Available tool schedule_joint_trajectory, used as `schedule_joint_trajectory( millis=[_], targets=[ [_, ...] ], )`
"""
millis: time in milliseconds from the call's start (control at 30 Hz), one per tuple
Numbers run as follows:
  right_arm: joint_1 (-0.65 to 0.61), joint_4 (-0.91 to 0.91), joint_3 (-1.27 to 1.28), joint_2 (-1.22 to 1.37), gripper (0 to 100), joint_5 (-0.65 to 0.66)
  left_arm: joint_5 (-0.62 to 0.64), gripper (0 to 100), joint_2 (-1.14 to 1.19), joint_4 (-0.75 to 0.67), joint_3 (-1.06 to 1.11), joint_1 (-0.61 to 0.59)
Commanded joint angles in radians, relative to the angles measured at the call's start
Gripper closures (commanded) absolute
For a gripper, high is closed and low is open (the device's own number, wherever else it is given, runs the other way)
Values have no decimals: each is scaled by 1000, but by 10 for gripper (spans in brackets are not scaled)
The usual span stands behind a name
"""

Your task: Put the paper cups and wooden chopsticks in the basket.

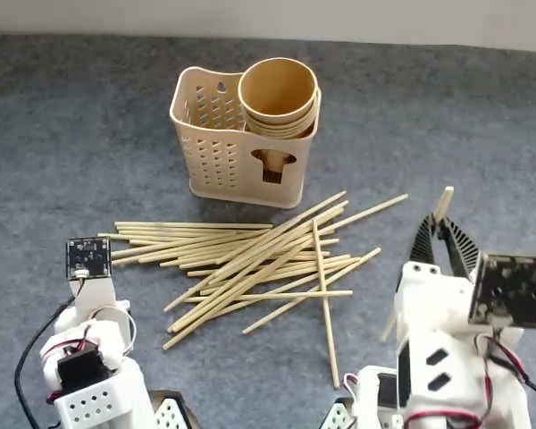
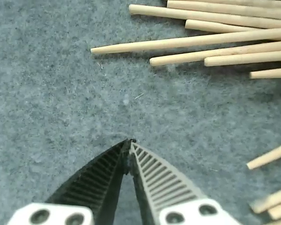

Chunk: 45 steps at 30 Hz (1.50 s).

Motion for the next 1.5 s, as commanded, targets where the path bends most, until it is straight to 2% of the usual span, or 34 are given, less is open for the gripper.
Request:
schedule_joint_trajectory(
  millis=[0, 300, 533, 900, 1100, 1467],
  targets=[
    [-96, -4, -91, -5, 992, -21, 21, 995, -10, 6, 19, 119],
    [-208, -51, -179, -5, 992, -21, 20, 995, -10, 6, 19, 143],
    [-283, -248, -174, -4, 993, -21, 20, 995, -10, 6, 19, 143],
    [-484, -544, -150, 5, 993, -21, 20, 995, -10, 6, 19, 143],
    [-570, -691, -122, 133, 993, -21, 20, 995, -10, 6, 19, 143],
    [-662, -1089, -122, 527, 993, -15, 20, 995, -10, 6, 19, 143]
  ],
)
